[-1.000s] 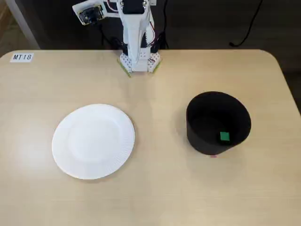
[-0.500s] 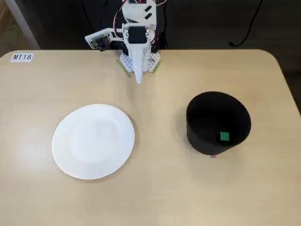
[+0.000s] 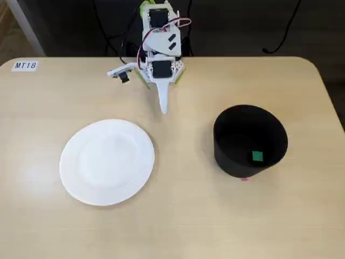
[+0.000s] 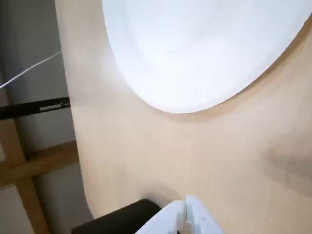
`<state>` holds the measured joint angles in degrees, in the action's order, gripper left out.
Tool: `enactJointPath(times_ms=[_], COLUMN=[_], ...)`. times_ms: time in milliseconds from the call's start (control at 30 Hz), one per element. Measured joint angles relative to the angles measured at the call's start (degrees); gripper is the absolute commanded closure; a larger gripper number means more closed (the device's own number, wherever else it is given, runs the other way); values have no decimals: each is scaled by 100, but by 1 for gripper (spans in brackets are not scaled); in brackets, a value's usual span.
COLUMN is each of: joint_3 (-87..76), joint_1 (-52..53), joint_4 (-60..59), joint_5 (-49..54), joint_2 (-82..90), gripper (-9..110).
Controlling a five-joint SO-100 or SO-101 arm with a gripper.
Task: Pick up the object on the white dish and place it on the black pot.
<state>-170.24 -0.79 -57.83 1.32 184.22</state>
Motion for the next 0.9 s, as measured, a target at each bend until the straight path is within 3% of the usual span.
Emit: enactJointPath(times_ms=[900], joint_3=[-686], joint_1=[-132], joint_4=[369], joint_5=[158], joint_2=[0], gripper=[102])
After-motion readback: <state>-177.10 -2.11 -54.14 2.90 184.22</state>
